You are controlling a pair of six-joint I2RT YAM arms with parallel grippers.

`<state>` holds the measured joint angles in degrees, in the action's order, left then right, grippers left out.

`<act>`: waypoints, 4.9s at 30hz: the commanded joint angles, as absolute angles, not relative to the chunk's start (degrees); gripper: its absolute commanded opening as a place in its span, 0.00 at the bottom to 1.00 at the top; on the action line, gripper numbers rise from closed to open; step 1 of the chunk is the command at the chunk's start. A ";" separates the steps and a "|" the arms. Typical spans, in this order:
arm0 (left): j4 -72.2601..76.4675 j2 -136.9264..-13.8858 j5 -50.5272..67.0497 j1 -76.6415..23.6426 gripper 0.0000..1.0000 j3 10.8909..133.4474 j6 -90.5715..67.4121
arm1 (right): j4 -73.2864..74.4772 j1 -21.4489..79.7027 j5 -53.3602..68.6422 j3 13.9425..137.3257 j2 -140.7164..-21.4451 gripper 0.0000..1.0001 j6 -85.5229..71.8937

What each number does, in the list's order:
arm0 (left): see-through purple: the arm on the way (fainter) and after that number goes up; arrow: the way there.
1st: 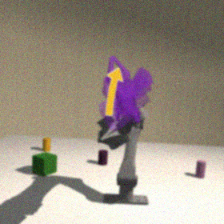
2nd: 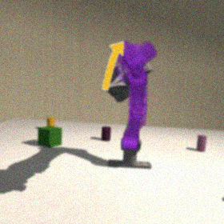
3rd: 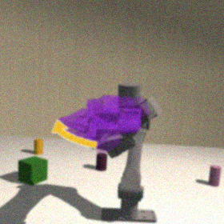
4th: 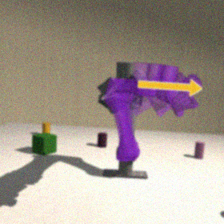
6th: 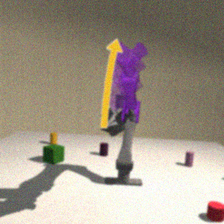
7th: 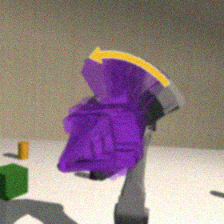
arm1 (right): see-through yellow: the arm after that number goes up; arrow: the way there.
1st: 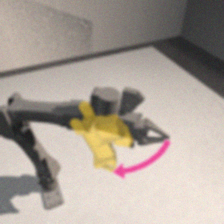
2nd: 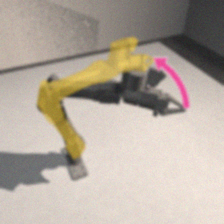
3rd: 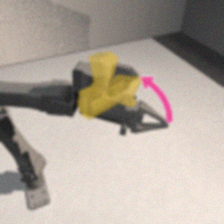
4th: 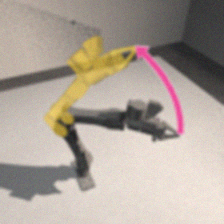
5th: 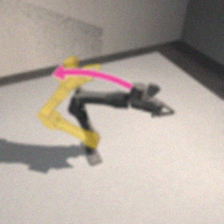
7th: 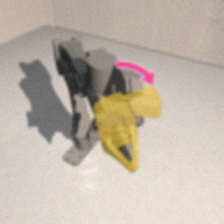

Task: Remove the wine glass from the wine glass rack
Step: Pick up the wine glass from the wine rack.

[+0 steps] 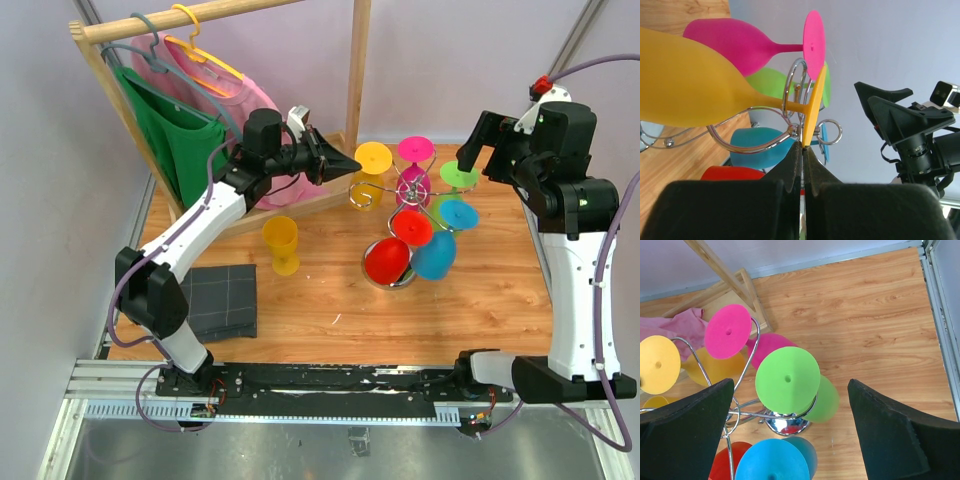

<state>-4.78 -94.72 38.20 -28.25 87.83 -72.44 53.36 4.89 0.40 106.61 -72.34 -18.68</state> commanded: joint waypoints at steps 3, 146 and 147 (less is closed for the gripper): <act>-4.85 -94.42 38.60 -27.95 0.00 90.96 -74.56 | 52.07 3.95 -0.02 106.32 -71.10 0.99 -19.38; -8.57 -81.31 30.33 -30.08 0.00 85.79 -64.48 | 52.47 3.91 -0.29 104.36 -68.38 0.98 -18.81; -8.73 -81.22 30.31 -30.06 0.00 86.01 -63.94 | 52.39 3.95 -0.27 104.29 -68.38 0.99 -18.84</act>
